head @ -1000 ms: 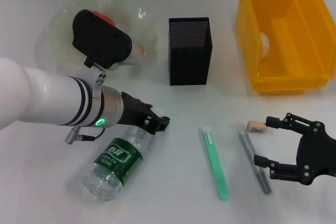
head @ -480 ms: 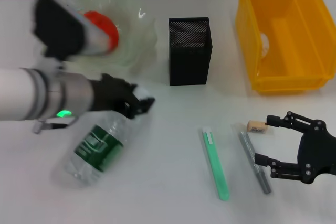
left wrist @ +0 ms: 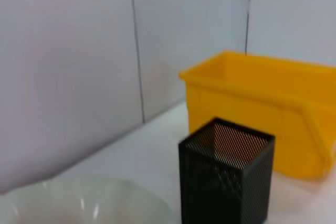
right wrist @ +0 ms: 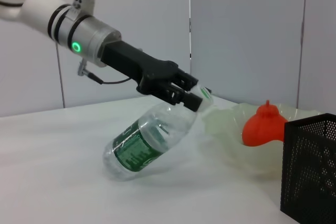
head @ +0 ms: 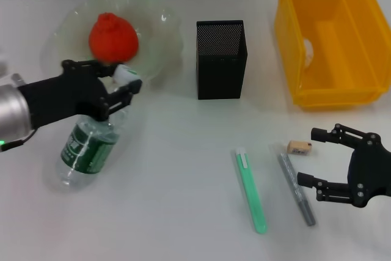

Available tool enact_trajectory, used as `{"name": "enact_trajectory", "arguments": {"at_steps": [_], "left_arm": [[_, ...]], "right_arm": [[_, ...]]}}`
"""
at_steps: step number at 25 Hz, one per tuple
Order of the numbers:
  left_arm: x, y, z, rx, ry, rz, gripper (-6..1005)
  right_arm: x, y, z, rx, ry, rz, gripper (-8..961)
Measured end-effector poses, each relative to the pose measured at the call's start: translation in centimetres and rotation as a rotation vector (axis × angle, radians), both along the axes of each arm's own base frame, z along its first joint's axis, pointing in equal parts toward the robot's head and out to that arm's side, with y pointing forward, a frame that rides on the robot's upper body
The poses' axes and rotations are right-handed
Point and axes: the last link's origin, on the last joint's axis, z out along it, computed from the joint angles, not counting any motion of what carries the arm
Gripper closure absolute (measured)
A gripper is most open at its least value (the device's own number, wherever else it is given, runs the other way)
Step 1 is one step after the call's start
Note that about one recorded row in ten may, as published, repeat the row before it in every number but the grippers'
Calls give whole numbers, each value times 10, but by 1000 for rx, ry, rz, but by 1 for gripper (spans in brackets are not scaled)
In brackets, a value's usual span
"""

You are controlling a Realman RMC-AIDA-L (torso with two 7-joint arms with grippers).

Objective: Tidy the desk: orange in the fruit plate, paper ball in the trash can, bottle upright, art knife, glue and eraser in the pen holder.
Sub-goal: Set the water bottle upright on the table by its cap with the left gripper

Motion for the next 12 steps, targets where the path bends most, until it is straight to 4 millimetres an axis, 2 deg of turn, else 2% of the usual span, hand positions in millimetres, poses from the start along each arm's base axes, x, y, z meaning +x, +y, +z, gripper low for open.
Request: {"name": "enact_trajectory", "arguments": {"at_steps": [12], "left_arm": [[-36,-24,32,86,-226,-108,549]], "right_arm": [[-5,3,4,-8,6,2,109]]}}
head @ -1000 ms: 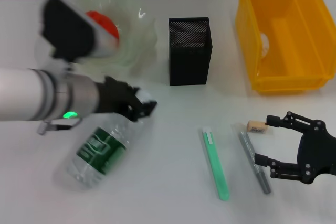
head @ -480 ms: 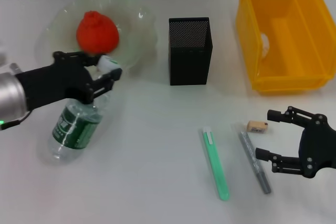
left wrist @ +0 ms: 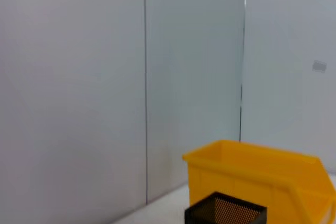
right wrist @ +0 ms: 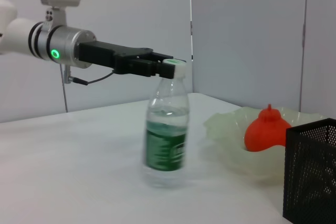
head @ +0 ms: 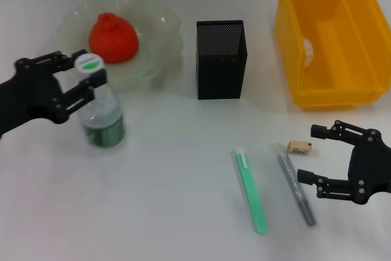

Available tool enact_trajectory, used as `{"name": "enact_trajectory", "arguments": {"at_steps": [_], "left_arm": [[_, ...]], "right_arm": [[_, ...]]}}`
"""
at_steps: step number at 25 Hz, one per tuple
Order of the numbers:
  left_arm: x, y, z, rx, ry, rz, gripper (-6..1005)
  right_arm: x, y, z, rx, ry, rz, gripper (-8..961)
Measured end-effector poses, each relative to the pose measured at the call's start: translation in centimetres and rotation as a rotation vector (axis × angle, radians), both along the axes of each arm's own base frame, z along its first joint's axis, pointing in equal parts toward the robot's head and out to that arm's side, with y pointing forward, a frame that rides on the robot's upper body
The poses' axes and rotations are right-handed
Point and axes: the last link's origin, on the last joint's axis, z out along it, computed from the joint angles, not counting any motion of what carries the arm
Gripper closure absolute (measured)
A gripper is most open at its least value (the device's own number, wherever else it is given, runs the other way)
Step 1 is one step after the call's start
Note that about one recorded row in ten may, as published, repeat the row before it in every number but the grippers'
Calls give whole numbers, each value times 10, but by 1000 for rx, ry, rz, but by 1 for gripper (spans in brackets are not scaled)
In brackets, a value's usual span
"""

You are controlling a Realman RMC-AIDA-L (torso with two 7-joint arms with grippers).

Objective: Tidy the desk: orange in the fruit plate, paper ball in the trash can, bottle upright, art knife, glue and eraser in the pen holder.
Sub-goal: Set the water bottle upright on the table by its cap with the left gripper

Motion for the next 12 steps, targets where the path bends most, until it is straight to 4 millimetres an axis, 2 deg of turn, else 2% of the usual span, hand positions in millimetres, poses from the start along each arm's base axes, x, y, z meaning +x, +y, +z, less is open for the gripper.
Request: {"name": "enact_trajectory", "arguments": {"at_steps": [8,12], "left_arm": [[-13,-4,3,25,-30,4,551],[-13,-4,3,28,-29,-4,649]], "right_arm": [[-4,3,2,-4,0,11,109],[-6,3,2,-13,7,18,110]]}}
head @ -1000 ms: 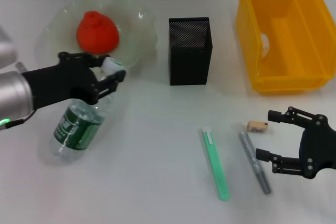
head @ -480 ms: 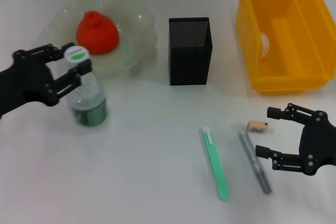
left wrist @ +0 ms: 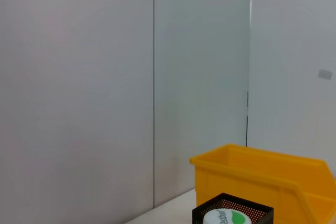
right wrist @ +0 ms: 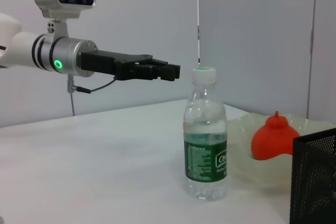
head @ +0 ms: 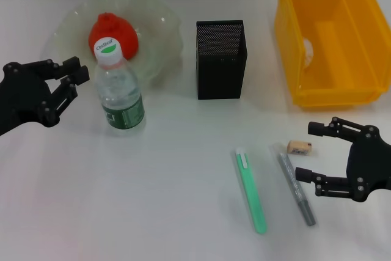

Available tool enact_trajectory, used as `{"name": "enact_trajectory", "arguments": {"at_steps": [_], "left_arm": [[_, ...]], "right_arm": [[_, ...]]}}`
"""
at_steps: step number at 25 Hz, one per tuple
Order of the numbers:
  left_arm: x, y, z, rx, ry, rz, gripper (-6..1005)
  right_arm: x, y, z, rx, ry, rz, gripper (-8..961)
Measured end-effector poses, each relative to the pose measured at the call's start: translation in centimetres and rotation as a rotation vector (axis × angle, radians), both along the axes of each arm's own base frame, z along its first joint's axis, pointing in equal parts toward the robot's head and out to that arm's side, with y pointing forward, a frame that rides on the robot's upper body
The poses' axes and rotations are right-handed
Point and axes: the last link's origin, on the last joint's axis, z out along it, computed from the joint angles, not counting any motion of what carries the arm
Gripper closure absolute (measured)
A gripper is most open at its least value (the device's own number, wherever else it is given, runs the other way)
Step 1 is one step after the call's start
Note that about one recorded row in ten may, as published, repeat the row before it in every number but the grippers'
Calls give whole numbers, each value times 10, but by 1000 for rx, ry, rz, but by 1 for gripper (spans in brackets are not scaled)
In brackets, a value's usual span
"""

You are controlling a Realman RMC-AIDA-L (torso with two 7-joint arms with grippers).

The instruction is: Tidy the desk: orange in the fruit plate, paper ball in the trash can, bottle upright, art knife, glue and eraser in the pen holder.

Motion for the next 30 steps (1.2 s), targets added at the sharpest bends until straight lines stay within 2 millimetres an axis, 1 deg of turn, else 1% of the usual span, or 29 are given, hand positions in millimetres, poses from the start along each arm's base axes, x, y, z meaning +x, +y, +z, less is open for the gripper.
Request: {"name": "enact_trajectory", "arguments": {"at_steps": [2,4,5,6,7,8,11,12,13,15,16,17,18,21,22,23,26,27,28,30], "left_arm": [[-3,-2,5,13,-7,2,698],[-3,-2,5,13,-7,2,782],[-7,-8,11,24,-23,-2,825],[-8,-12,12,22,-33,-9,867],[-10,-19,10,-14,-46,-36,909],[-10,-19,10,-14,-46,-36,927],[-11,-29,-4,-102,-28,-94,983],[-12,-35,-18,-146,9,-132,1001],[-12,-35,-18,-146,9,-132,972],[-13,-38,-32,-177,28,-158,913],[-12,-40,-42,-204,32,-182,883],[-12,-41,-56,-244,30,-202,854],[-12,-41,-56,-244,30,-202,830],[-12,-41,-69,-285,37,-219,759],[-13,-40,-74,-297,48,-225,736],[-13,-40,-74,-297,48,-225,712],[-14,-39,-76,-295,57,-225,641],[-14,-39,-76,-294,57,-224,607],[-14,-39,-76,-293,58,-222,573],[-14,-39,-76,-293,58,-221,504]], "right_arm": [[0,0,0,-2,2,-1,110],[-1,0,0,-3,3,0,110],[-1,0,0,-5,4,0,110],[-1,0,0,-8,7,-1,110],[-2,0,1,-11,10,-5,110],[-3,1,2,-15,15,-12,110],[-12,8,11,-48,24,-57,110],[-22,15,18,-98,19,-106,110],[-22,15,18,-98,19,-106,110],[-36,22,24,-156,-6,-156,111],[-46,26,27,-186,-30,-185,111],[-63,34,28,-238,-89,-230,111],[-63,34,28,-238,-89,-230,111],[-92,47,22,-303,-192,-292,111],[-110,55,15,-329,-269,-342,111],[-110,55,15,-329,-269,-342,111],[-130,68,1,-319,-413,-431,111],[-141,74,-8,-299,-491,-485,111],[-141,74,-8,-299,-491,-485,111],[-148,79,-15,-278,-548,-520,111]]}}
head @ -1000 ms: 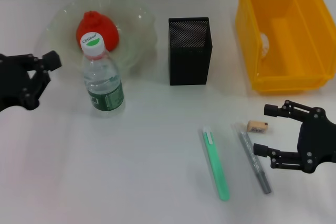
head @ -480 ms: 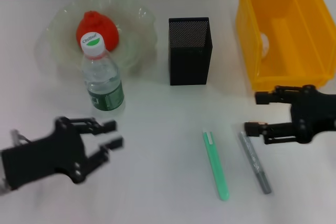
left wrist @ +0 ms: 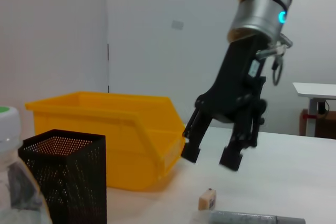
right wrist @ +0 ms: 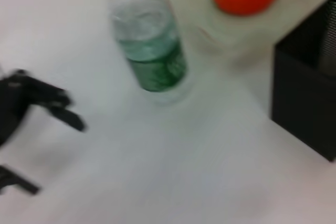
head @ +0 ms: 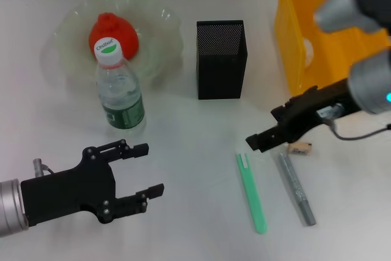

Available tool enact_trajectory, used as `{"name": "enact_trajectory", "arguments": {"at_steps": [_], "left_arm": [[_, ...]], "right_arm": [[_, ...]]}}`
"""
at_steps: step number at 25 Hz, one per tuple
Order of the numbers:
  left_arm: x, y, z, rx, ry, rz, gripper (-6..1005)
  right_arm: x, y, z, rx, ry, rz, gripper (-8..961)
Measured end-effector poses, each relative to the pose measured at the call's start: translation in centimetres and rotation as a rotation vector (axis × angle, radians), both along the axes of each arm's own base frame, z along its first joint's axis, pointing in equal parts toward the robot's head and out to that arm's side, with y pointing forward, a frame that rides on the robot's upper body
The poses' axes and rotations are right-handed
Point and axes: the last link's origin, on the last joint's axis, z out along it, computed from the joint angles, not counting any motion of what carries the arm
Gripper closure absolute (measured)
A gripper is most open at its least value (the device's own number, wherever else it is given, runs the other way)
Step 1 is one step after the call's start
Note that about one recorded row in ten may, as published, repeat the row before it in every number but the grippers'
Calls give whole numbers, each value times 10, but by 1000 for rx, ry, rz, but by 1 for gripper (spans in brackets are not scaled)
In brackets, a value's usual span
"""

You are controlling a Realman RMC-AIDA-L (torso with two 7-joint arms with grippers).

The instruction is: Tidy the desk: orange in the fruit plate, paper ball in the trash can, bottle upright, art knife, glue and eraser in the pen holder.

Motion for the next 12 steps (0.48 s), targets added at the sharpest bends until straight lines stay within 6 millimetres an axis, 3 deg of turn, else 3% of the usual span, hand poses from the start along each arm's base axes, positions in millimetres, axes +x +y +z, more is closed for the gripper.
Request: {"name": "enact_trajectory", "arguments": {"at_steps": [7,12], "left_arm": [[0,0,0,4,4,-6,201],[0,1,0,6,7,-9,180]], "right_arm": [[-19,4,-31,-11,-127,-16,112],[-22,1,-54,-55,-183,6,112]]}}
